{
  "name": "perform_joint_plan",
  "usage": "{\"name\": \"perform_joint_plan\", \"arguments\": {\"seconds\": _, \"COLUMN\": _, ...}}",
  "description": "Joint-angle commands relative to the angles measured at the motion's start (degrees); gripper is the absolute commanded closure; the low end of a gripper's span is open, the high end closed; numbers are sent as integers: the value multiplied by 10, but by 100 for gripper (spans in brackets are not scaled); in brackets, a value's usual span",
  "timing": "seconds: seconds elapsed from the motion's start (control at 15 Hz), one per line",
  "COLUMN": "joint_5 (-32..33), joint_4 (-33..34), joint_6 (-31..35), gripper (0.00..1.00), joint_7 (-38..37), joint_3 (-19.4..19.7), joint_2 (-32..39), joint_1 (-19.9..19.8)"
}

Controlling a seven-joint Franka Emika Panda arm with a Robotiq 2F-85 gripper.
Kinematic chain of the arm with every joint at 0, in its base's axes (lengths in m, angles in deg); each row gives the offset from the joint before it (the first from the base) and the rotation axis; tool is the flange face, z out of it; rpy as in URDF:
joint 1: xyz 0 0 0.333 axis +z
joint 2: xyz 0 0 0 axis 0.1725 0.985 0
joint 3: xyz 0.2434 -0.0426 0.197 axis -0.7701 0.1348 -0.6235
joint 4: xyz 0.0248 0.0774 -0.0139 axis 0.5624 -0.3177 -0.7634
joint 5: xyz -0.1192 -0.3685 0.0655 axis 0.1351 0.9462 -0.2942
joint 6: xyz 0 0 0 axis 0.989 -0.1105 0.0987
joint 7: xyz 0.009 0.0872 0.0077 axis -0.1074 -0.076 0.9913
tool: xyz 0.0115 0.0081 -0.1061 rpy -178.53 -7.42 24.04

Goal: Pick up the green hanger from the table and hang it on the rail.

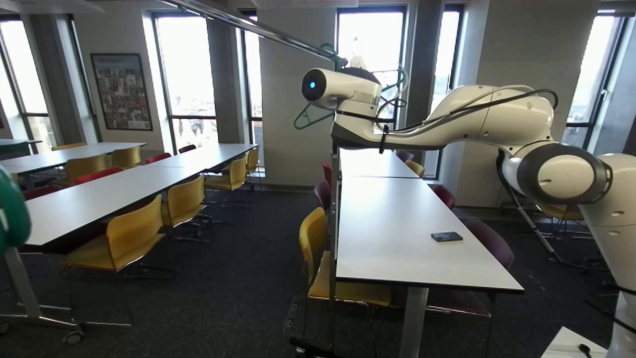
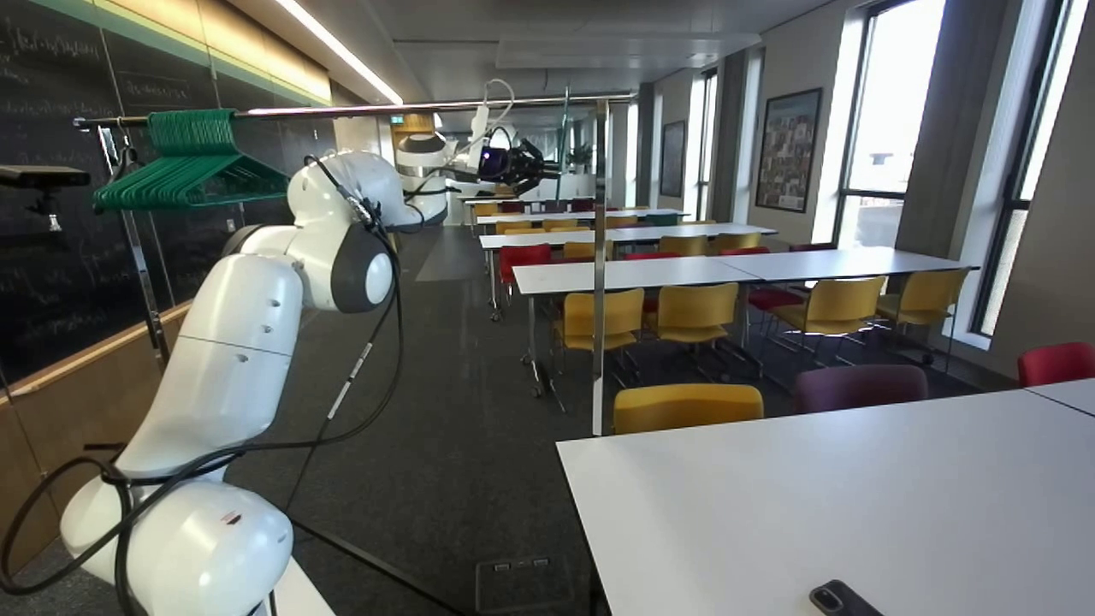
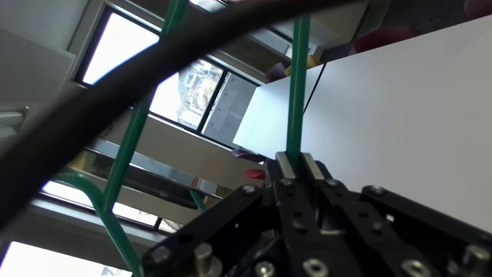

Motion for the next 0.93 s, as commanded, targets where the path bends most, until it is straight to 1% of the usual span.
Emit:
{"name": "perform_joint_plan", "arguments": {"seconds": 0.0, "joint_5": -24, "joint_4": 3, "joint_6": 18, "gripper": 98, "joint_7": -13, "joint_3": 33, "joint_2": -6, "joint_1": 17}}
{"name": "perform_joint_plan", "arguments": {"seconds": 0.27, "joint_5": -38, "joint_4": -3, "joint_6": 21, "gripper": 98, "joint_7": -33, "joint_3": 48, "joint_2": -7, "joint_1": 32}}
{"name": "perform_joint_plan", "arguments": {"seconds": 0.53, "joint_5": -32, "joint_4": -9, "joint_6": 18, "gripper": 98, "joint_7": -31, "joint_3": 63, "joint_2": -7, "joint_1": 46}}
{"name": "perform_joint_plan", "arguments": {"seconds": 0.8, "joint_5": -31, "joint_4": -14, "joint_6": 15, "gripper": 98, "joint_7": -30, "joint_3": 71, "joint_2": -1, "joint_1": 50}}
{"name": "perform_joint_plan", "arguments": {"seconds": 0.87, "joint_5": -31, "joint_4": -12, "joint_6": 13, "gripper": 65, "joint_7": -31, "joint_3": 73, "joint_2": 1, "joint_1": 50}}
